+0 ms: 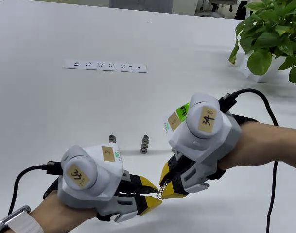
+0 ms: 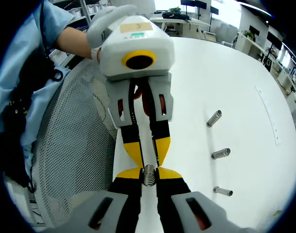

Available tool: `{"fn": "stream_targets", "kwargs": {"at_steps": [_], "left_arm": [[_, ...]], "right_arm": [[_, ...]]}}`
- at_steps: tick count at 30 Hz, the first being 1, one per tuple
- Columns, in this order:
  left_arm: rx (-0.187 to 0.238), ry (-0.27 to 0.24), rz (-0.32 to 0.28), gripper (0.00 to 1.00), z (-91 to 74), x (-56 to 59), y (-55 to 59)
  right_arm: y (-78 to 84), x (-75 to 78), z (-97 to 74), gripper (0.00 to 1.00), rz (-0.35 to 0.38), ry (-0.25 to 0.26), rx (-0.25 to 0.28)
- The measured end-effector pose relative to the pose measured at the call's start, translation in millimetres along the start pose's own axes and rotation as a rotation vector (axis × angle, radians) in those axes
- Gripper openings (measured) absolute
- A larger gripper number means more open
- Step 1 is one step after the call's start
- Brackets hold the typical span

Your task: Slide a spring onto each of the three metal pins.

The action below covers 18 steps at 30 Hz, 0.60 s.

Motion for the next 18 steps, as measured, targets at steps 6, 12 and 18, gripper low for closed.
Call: {"fn": "stream_targets", "kwargs": {"at_steps": [6, 12, 18], "left_arm": [[0.01, -0.088, -0.064, 0.34, -10.5, -11.6, 7.8], [0.02, -0.152, -0.118, 0.51, -21.6, -19.5, 12.3], [0.028, -0.23, -0.163, 0.72, -30.1, -26.1, 15.4]], "right_arm": [[4.2, 2.1, -1.5, 0.12, 0.003, 0.002, -0.012], [9.4, 6.7, -5.6, 0.12, 0.009, 0.013, -0.022], [12.5, 13.7, -11.0, 0.12, 0.012, 0.034, -0.023]]}}
Point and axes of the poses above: the centre of the closed fingertips' face, and the gripper's own axes: z roughly forward along the fingers, x roughly to its right, y roughly out of its underside, the point moved 7 cm from there along -z, roughly backward along the fingers, and after that the axes turned 9 degrees about -x, right-handed, at the moved point
